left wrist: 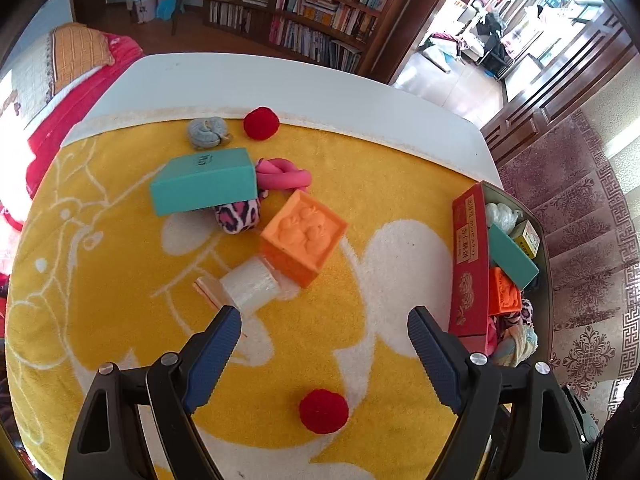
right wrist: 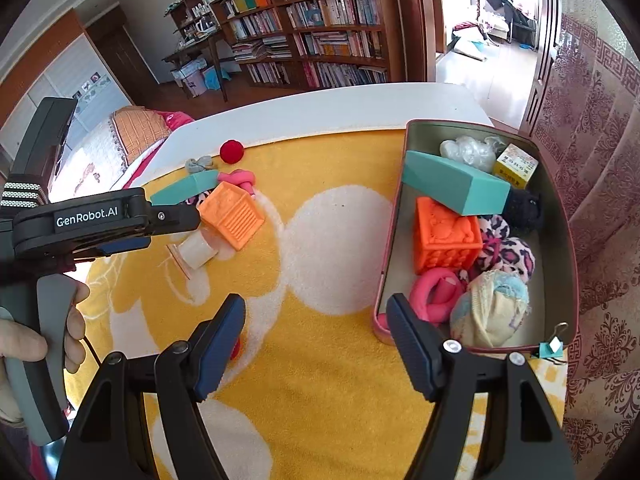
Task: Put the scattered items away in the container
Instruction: 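Withdraw both open tools from the tin back over the blanket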
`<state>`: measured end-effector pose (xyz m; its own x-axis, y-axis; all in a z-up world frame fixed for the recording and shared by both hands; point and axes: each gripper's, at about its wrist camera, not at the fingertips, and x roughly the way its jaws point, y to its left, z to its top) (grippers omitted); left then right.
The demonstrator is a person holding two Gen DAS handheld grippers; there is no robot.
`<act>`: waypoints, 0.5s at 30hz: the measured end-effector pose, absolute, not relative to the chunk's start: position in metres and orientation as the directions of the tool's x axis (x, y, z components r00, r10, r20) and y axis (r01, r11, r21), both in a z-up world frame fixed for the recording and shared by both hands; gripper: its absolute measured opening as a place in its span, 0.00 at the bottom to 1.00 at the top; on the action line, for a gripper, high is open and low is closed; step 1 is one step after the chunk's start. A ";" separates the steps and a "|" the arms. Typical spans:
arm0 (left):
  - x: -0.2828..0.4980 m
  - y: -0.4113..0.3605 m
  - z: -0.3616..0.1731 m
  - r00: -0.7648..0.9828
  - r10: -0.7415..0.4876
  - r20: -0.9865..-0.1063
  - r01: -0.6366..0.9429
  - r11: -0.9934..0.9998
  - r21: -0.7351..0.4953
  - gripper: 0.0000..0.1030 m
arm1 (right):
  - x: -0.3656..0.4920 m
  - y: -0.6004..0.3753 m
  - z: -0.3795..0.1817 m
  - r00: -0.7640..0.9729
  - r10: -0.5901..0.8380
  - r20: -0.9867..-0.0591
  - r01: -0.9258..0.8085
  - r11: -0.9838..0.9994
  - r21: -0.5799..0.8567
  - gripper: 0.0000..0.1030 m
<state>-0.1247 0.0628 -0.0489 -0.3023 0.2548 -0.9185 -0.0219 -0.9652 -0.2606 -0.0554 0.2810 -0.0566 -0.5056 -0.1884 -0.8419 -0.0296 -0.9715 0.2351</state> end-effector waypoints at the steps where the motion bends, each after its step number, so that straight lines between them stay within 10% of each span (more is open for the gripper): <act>1: -0.122 0.053 -0.051 -0.299 0.249 -0.921 -0.007 -0.966 -0.258 0.85 | -0.055 0.275 -0.059 -0.496 -0.198 -0.846 -0.020 -0.971 0.238 0.74; 15: -0.094 -0.043 -0.074 -0.260 0.249 -0.933 0.116 -0.951 -0.286 0.85 | -0.053 0.199 -0.104 -0.350 -0.241 -0.905 0.051 -0.970 0.239 0.74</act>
<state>-0.0939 -0.0426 -0.0737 -0.2605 0.2487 -0.9329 0.1159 -0.9512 -0.2860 -0.0528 0.1994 -0.1041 -0.3504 -0.2414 -0.9050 0.0505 -0.9697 0.2391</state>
